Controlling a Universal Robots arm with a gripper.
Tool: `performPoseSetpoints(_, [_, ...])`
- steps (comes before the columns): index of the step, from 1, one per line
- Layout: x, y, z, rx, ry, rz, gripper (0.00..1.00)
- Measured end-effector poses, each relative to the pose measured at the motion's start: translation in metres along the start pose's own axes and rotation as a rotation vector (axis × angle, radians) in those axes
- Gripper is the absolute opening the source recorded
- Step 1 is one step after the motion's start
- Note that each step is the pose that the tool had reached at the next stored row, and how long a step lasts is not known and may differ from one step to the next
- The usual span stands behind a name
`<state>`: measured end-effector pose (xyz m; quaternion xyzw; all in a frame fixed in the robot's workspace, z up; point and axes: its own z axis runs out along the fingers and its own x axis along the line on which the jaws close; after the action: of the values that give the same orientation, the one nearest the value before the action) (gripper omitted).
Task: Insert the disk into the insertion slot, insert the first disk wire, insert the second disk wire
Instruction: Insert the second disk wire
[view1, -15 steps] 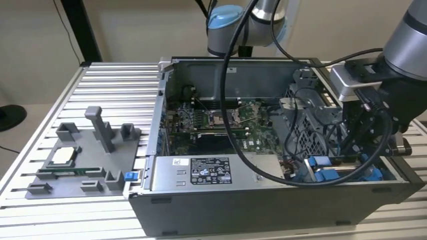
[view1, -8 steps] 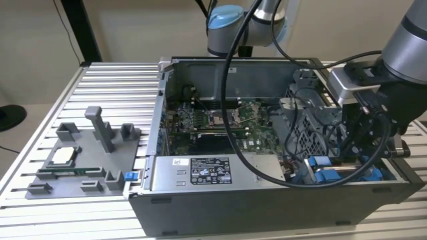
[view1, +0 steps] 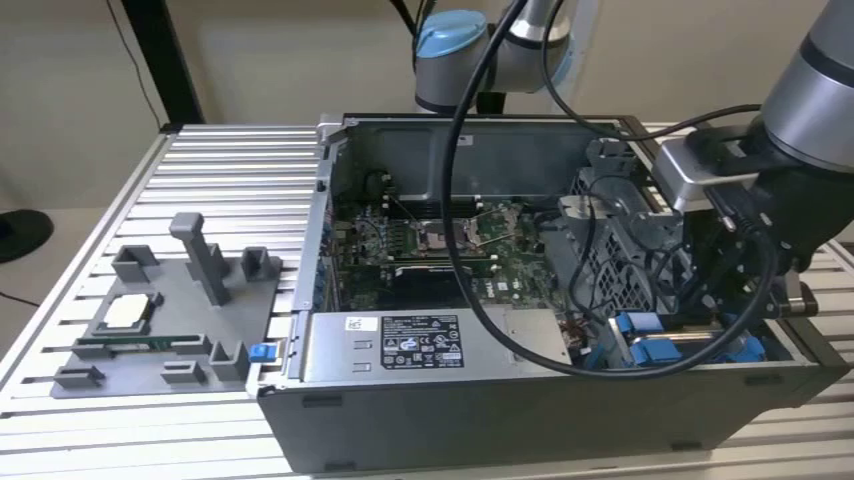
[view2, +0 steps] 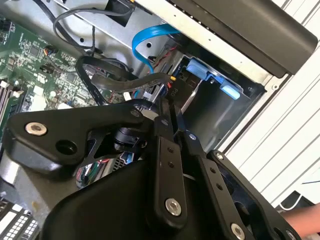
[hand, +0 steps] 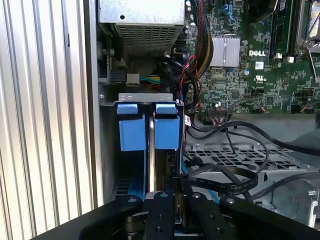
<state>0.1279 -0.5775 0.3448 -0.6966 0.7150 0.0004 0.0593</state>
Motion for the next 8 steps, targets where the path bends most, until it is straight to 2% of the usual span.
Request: performPoseSetpoints(8, [0.0002,0.0003,0.0037,0.0001,0.0004,0.0,0.0])
